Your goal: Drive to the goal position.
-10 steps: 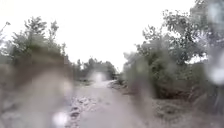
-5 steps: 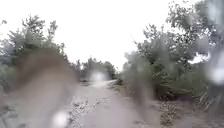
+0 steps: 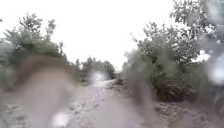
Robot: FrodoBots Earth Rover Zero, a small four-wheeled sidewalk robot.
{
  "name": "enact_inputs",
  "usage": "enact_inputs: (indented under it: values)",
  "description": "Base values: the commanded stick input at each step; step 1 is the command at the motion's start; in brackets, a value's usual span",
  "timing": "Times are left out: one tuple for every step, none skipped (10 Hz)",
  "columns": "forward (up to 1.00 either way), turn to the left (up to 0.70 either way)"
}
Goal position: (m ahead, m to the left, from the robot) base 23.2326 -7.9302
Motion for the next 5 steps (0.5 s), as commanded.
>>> enact_inputs:
  values:
    - [0.45, 0.0]
    - [0.45, 0.0]
    - [0.45, 0.0]
    - [0.45, 0.0]
    - [0.45, 0.0]
